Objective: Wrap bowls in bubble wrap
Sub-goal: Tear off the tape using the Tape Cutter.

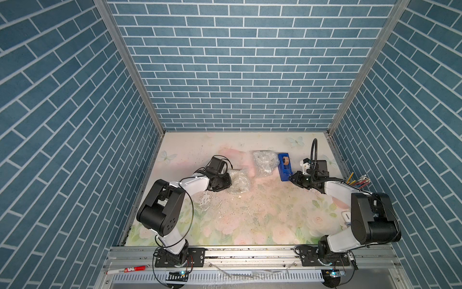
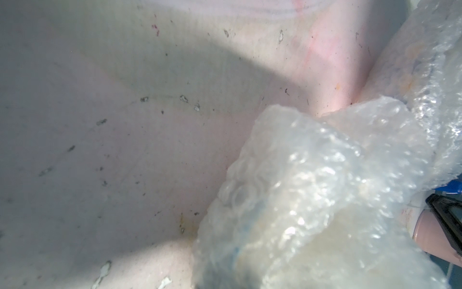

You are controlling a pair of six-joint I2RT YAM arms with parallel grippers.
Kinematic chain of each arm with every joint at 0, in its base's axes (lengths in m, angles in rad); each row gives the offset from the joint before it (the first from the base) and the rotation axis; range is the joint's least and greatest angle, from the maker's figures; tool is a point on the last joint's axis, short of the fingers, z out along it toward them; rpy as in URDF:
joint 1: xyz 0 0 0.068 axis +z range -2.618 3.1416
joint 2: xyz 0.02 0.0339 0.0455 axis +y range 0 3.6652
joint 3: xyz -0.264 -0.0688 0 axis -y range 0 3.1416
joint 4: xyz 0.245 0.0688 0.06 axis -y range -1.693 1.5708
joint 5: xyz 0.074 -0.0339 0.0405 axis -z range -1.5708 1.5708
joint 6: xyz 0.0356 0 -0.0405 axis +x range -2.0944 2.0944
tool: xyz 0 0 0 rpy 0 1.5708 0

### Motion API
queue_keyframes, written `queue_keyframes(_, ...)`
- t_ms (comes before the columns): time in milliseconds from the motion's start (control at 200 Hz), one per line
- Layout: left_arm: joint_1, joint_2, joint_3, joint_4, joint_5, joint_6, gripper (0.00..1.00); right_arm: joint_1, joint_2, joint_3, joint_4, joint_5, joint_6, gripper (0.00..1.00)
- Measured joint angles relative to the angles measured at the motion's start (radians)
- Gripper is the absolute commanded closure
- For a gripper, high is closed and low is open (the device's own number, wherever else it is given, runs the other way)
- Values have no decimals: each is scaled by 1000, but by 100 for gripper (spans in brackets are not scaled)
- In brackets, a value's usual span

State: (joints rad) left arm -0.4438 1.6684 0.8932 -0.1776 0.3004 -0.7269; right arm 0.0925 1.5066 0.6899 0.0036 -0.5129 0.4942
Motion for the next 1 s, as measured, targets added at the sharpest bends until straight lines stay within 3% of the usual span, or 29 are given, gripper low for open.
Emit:
queue_keyframes(235,0,0,0,0,0,0,92,-1,5,-50,93,-38,64,100)
queue_keyframes(640,0,0,0,0,0,0,92,-14,108,-101,168,-41,332,100)
queue_keyframes(835,0,0,-1,3,0,0,92,-21,18,-104,99,-15,365,100)
queue_keyframes(995,0,0,-2,4,0,0,92,59,-226,-96,-10,-8,343,100)
